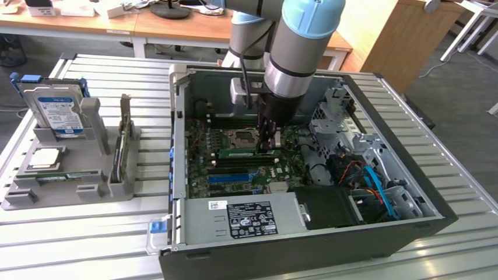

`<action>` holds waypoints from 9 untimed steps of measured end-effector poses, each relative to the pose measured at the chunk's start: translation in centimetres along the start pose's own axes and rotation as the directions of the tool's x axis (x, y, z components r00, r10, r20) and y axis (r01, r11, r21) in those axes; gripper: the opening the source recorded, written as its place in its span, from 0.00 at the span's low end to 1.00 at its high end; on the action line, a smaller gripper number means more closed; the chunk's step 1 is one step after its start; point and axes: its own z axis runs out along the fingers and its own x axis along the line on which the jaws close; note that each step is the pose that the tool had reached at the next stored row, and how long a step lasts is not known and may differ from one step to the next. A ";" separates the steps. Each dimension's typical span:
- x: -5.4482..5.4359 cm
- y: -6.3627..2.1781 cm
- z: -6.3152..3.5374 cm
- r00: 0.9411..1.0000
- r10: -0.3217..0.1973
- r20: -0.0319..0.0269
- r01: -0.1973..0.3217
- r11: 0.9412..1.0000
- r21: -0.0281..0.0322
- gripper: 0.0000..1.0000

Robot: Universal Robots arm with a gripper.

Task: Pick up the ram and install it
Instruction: 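Insert the ram into the slot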

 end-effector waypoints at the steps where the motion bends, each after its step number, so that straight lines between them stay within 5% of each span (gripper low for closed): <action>1: 0.0 0.00 0.00 1.000 0.000 0.000 0.000 1.000 0.000 0.12; 9: 0.0 0.16 0.03 1.000 0.000 0.000 0.000 1.000 0.000 0.12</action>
